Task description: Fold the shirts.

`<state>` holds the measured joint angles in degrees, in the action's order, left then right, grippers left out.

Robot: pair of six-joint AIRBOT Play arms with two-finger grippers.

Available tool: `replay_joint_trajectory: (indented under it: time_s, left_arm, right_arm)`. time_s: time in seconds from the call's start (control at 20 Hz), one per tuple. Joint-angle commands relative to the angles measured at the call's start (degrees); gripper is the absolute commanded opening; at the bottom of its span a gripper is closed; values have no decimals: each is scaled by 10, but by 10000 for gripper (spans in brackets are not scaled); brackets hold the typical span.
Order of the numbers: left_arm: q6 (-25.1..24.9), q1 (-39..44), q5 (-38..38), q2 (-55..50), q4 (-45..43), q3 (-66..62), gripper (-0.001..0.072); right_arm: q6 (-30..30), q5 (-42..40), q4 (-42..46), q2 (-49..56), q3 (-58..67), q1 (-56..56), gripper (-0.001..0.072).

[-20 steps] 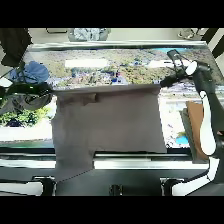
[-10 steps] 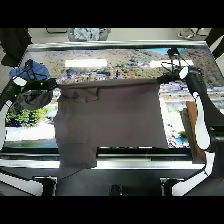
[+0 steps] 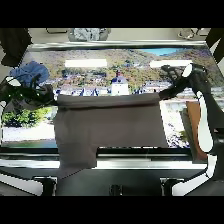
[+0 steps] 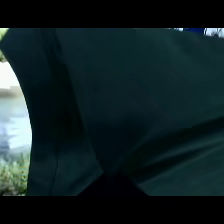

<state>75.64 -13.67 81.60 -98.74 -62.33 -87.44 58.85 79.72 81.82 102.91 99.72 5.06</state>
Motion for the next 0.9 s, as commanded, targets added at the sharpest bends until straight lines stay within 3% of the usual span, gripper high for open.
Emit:
replay_joint_trajectory:
  time_s: [0.0,0.45,0.5,0.55,0.6,0.7,0.85]
  left_arm:
    - [10,-2,87,2,-14,10,32]
    - [46,-2,79,-9,-12,45,35]
    - [46,-2,79,-8,-11,44,94]
    - [50,-3,85,-8,-12,40,292]
    - [54,-7,97,-7,-12,29,484]
    - [54,-24,126,-1,-12,-8,498]
    - [54,-63,146,50,-14,-10,498]
  right_arm:
    - [-13,100,11,3,0,0,58]
    - [38,113,-38,40,-1,0,61]
    - [43,115,-53,40,-1,0,143]
    - [40,124,-70,39,0,0,437]
    - [14,138,-73,34,0,0,532]
    - [-24,183,-35,7,0,10,532]
    - [-18,222,-34,-44,-1,73,532]
